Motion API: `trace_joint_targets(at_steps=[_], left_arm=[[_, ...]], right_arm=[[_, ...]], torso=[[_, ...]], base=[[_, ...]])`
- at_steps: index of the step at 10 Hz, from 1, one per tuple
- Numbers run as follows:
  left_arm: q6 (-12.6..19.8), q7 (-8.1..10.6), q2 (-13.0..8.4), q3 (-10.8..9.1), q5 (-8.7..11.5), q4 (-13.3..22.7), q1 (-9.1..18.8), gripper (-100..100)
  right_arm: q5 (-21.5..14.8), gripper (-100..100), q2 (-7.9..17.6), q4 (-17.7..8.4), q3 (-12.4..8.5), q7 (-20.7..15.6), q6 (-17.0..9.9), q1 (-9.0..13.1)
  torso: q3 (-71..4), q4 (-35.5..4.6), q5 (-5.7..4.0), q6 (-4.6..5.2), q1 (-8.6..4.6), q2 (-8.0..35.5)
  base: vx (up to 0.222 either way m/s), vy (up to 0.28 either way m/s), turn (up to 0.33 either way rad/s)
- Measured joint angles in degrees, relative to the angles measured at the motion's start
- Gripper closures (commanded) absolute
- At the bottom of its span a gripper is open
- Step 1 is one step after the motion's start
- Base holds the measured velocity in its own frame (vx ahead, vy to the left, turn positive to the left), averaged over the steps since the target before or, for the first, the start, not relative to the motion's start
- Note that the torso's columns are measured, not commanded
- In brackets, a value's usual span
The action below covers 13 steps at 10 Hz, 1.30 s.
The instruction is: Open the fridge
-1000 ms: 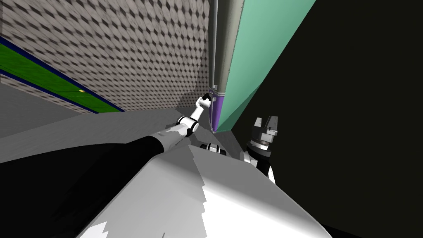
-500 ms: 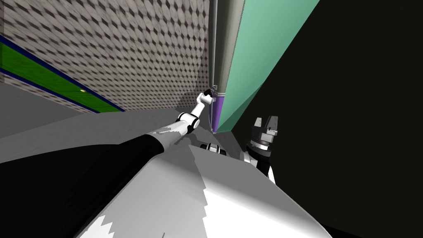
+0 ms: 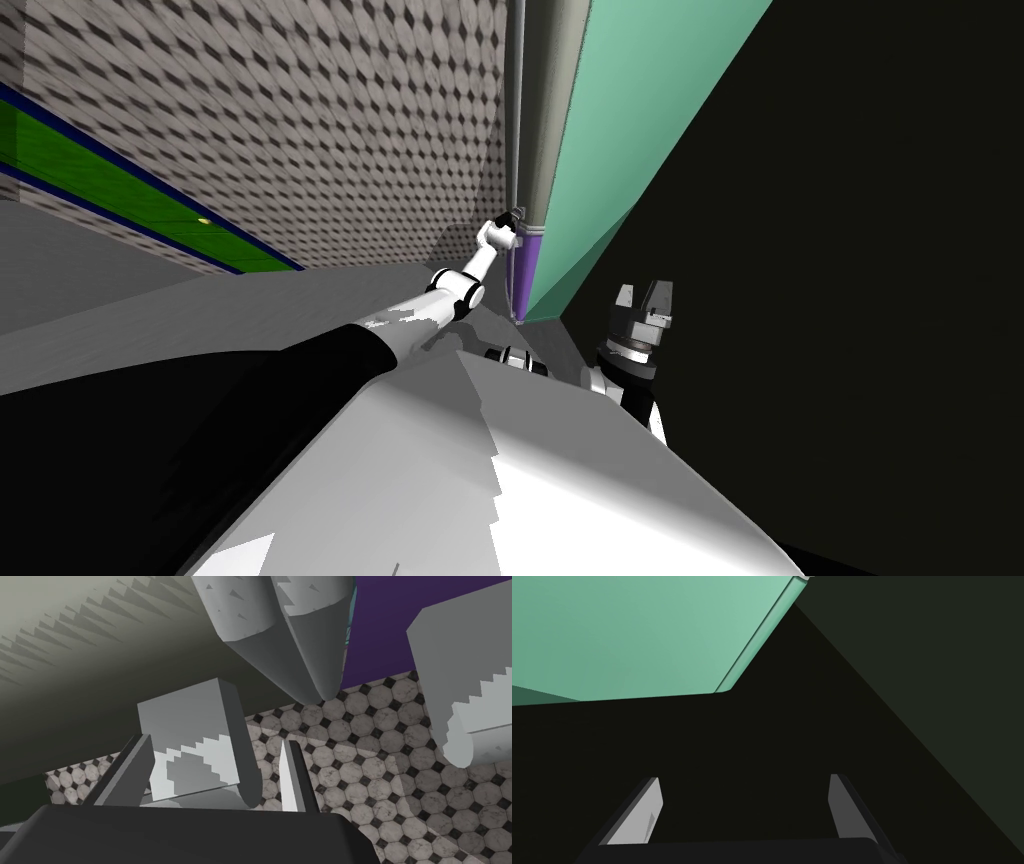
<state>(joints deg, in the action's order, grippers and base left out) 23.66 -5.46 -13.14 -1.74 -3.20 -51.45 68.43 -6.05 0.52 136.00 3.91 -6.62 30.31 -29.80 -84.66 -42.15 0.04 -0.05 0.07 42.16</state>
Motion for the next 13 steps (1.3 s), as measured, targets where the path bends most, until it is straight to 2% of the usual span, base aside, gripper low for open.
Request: trace_joint_targets(at_steps=[2, 5, 8, 11, 12, 13], left_arm=[[-0.2, -0.13, 1.0, 0.80, 0.7, 0.8, 0.3, 100], [0.8, -0.57, 2.5, 2.28, 2.1, -0.9, -0.2, 100], [0.0, -0.83, 3.7, 3.34, 3.1, 0.7, 0.7, 100], [0.7, -1.38, 4.5, 4.77, 5.0, -0.6, 0.5, 100], [0.4, -1.30, 5.2, 4.87, 4.7, 0.1, 0.9, 100], [0.0, -1.57, 5.1, 5.40, 5.5, 0.0, 1.0, 100]], right_arm=[[0.0, 0, 0.0, 0.0, 0.0, 0.0, 0.0, 0.0], [0.0, 0, 0.0, 0.0, 0.0, 0.0, 0.0, 0.0], [0.0, 0, 0.0, 0.0, 0.0, 0.0, 0.0, 0.0], [0.0, 0, 0.0, 0.0, 0.0, 0.0, 0.0, 0.0], [0.0, 0, 0.0, 0.0, 0.0, 0.0, 0.0, 0.0], [0.0, 0, 0.0, 0.0, 0.0, 0.0, 0.0, 0.0]], torso=[[-0.2, -0.2, 0.22, -0.12, 0.77, -0.3], [-0.4, -0.2, 0.11, -0.22, 0.46, -0.6], [-0.7, -0.2, 0.08, -0.28, 0.35, -1.0], [-0.7, -0.3, 0.12, -0.26, 0.52, -1.0], [-0.8, -0.2, 0.05, -0.25, 0.17, -1.1], [-0.7, -0.1, 0.03, -0.18, 0.14, -0.9]], base=[[0.005, 0.303, -0.113], [-0.018, 0.320, -0.069], [-0.001, 0.319, -0.083], [-0.018, 0.324, -0.069], [-0.054, 0.270, -0.076], [-0.044, 0.266, -0.059]])
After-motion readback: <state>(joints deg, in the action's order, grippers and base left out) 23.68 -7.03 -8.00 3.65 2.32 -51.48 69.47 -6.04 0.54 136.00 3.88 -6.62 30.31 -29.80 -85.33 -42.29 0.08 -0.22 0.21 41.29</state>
